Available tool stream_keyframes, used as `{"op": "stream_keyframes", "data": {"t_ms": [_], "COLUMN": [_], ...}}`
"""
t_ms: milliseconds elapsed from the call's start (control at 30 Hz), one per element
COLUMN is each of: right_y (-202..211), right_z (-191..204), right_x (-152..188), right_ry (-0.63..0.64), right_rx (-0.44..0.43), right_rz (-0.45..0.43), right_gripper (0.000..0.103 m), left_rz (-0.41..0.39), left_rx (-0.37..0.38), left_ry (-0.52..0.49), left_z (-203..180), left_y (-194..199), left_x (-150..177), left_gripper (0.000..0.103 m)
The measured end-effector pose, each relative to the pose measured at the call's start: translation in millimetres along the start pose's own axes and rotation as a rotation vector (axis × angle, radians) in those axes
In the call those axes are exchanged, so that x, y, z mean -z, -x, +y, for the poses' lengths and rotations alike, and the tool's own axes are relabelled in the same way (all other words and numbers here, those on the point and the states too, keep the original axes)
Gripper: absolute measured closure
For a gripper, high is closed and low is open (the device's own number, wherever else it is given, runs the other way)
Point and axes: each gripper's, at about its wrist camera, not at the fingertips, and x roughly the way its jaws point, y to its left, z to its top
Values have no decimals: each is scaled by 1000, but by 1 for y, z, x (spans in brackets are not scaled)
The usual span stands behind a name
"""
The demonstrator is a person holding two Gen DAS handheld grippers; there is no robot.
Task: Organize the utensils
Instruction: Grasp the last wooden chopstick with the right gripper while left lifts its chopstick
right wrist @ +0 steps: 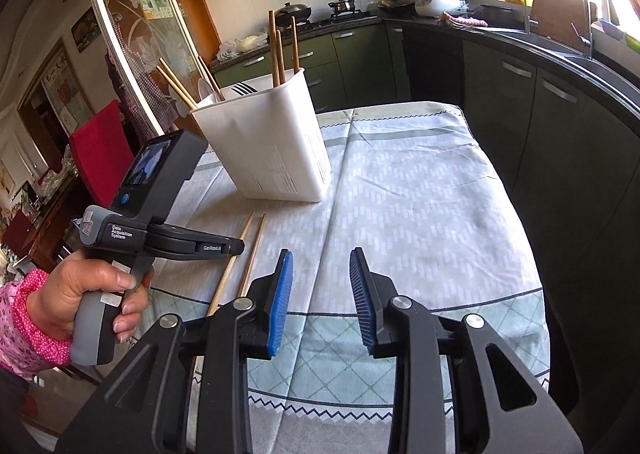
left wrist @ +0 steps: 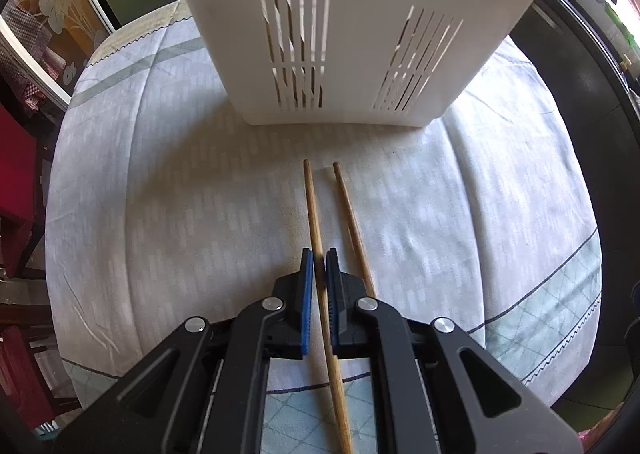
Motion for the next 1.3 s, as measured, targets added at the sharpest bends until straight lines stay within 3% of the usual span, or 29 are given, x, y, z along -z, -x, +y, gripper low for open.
{"op": "stream_keyframes", "data": {"t_ms": [267, 367, 533, 900, 1133, 1233, 1300], "right_y": [-23, -44, -92, -186, -204, -208, -210], "right_z": [8, 21, 44, 88, 105, 112, 111], "right_x": [0, -3, -12, -28, -28, -31, -32], "right_ry": [29, 75, 142, 218, 258, 262, 257], "right_rx": [12, 21, 26, 66, 105, 117, 113], "right_rz": [62, 117, 228, 416, 441, 438, 439], "right_gripper": [72, 67, 66, 66, 64, 74, 92], "left_rz": [-212, -303, -423, -487, -502, -503, -503], "left_rx": [29, 31, 8, 11, 8, 11, 11], "left_ry": [6, 5, -19, -36, -51, -59, -68], "left_z": [26, 35, 43, 51, 52, 49, 47], "left_y": [81, 113, 151, 168, 170, 170, 171], "left_x": [16, 30, 48, 76, 81, 81, 82], "left_gripper": [97, 97, 97, 97, 97, 97, 97]}}
